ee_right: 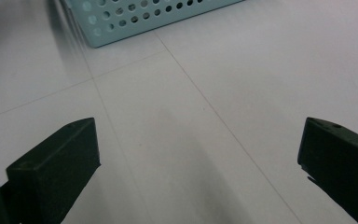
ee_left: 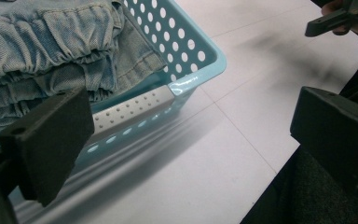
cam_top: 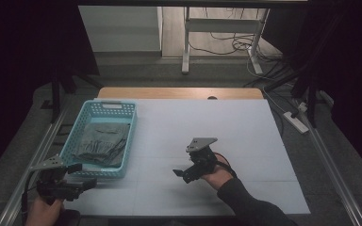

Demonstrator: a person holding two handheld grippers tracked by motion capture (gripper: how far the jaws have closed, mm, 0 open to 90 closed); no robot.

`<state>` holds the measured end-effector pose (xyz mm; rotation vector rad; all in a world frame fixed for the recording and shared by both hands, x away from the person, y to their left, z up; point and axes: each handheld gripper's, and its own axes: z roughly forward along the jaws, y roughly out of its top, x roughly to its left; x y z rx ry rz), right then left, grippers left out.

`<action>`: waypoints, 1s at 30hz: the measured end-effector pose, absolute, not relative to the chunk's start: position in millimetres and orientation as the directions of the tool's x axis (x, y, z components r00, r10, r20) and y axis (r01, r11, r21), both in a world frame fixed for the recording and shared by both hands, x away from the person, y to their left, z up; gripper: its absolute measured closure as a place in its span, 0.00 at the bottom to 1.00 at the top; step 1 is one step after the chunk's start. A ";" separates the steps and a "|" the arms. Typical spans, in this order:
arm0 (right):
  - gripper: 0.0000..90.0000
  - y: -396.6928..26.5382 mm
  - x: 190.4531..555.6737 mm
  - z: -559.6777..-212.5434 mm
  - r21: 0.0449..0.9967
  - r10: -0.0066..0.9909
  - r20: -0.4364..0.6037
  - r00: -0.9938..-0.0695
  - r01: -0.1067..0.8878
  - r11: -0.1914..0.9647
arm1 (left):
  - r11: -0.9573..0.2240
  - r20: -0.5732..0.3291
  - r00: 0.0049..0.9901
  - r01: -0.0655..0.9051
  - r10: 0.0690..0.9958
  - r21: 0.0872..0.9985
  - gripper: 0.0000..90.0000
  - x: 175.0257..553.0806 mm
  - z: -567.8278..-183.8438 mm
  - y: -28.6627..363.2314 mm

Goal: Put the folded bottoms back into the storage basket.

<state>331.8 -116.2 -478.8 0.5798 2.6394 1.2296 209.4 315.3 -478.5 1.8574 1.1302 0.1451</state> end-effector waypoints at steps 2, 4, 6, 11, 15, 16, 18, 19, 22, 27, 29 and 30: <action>0.00 -119.1 329.5 -478.0 0.769 0.418 0.017 -0.908 0.279 0.575 | -0.149 -0.337 0.570 0.641 0.750 0.753 0.00 209.6 -478.5 315.1; 0.00 -121.9 327.6 -477.4 0.764 0.418 0.021 -0.908 0.285 0.580 | -0.150 -0.336 0.570 0.640 0.750 0.753 0.00 209.5 -478.4 315.1; 0.00 -125.4 325.8 -474.8 0.765 0.417 0.015 -0.909 0.279 0.580 | -0.151 -0.336 0.570 0.641 0.750 0.753 0.00 209.6 -478.5 315.0; 0.00 -135.7 323.2 -469.7 0.771 0.426 0.037 -0.904 0.298 0.563 | -0.155 -0.331 0.568 0.642 0.753 0.751 0.00 209.6 -478.3 314.1; 0.00 -144.3 320.2 -468.4 0.769 0.441 0.052 -0.896 0.318 0.555 | -0.160 -0.327 0.569 0.643 0.755 0.749 0.00 209.8 -478.3 313.5; 0.00 -146.2 319.5 -468.1 0.766 0.443 0.052 -0.895 0.320 0.557 | -0.160 -0.327 0.568 0.643 0.755 0.749 0.00 209.7 -478.2 313.6; 0.00 -149.3 317.8 -467.6 0.763 0.449 0.053 -0.892 0.326 0.558 | -0.157 -0.328 0.567 0.644 0.756 0.749 0.00 209.7 -478.3 313.7; 0.00 -151.2 316.5 -467.3 0.763 0.454 0.050 -0.890 0.327 0.557 | -0.157 -0.328 0.566 0.644 0.756 0.749 0.00 209.7 -478.3 313.8; 0.00 -155.7 314.0 -466.1 0.763 0.461 0.051 -0.886 0.332 0.554 | -0.154 -0.330 0.565 0.645 0.756 0.749 0.00 209.7 -478.3 314.1; 0.00 -165.2 309.8 -465.0 0.753 0.483 0.037 -0.875 0.342 0.562 | -0.148 -0.334 0.563 0.644 0.756 0.750 0.00 209.6 -478.4 314.8; 0.00 -168.4 308.6 -464.1 0.752 0.489 0.033 -0.871 0.345 0.562 | -0.145 -0.336 0.561 0.646 0.757 0.750 0.00 209.7 -478.5 315.1; 0.00 -170.7 307.8 -463.4 0.753 0.495 0.034 -0.868 0.348 0.559 | -0.145 -0.336 0.560 0.646 0.757 0.750 0.00 209.7 -478.5 315.1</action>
